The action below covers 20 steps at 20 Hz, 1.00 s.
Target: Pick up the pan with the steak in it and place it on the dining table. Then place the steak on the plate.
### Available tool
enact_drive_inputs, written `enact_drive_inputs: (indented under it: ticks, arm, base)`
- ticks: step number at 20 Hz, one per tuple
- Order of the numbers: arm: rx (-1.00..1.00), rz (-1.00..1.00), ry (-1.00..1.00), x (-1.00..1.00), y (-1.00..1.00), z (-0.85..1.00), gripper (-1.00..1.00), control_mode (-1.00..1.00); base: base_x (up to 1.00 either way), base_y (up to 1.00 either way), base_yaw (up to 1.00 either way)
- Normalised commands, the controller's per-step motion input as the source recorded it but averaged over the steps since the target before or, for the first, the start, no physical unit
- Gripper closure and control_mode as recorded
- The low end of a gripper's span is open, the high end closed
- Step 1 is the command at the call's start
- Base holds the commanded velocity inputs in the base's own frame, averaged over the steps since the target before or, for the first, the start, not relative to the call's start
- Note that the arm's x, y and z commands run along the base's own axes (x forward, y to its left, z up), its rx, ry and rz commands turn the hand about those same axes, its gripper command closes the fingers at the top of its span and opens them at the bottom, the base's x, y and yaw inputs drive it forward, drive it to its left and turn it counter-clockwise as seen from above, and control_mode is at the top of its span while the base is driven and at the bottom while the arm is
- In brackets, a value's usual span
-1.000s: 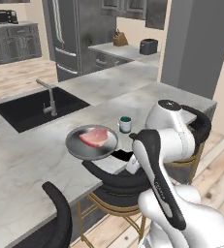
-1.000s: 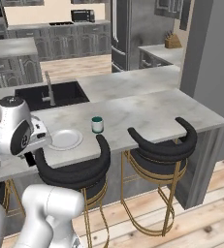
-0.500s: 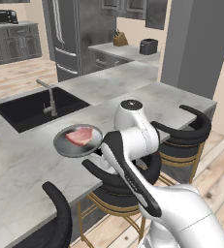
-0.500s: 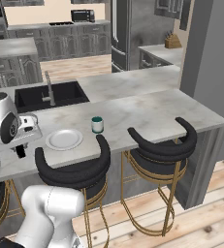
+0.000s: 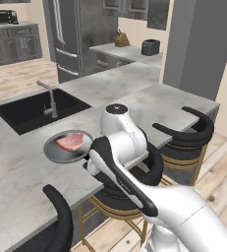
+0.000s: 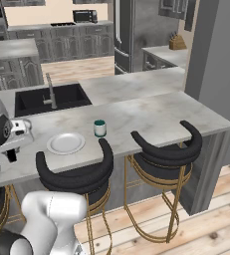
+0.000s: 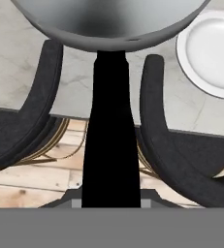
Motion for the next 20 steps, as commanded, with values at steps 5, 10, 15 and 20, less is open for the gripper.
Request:
enact_drive_inputs:
  ticks: [5, 10, 15, 20]
  arm:
    - [0.0, 0.0, 0.0, 0.0, 0.42, -0.14, 1.0, -1.0]
    - [0.0, 0.0, 0.0, 0.07, 0.0, -0.12, 1.0, -1.0]
    - [0.05, 0.0, 0.01, 0.15, 0.01, -0.33, 1.0, -1.0]
    - [0.09, 0.0, 0.0, 0.03, 0.09, -0.47, 1.0, -1.0]
  base:
    - [0.0, 0.0, 0.0]
    - [0.0, 0.0, 0.0]
    - [0.0, 0.0, 0.0]
    - [0.0, 0.0, 0.0]
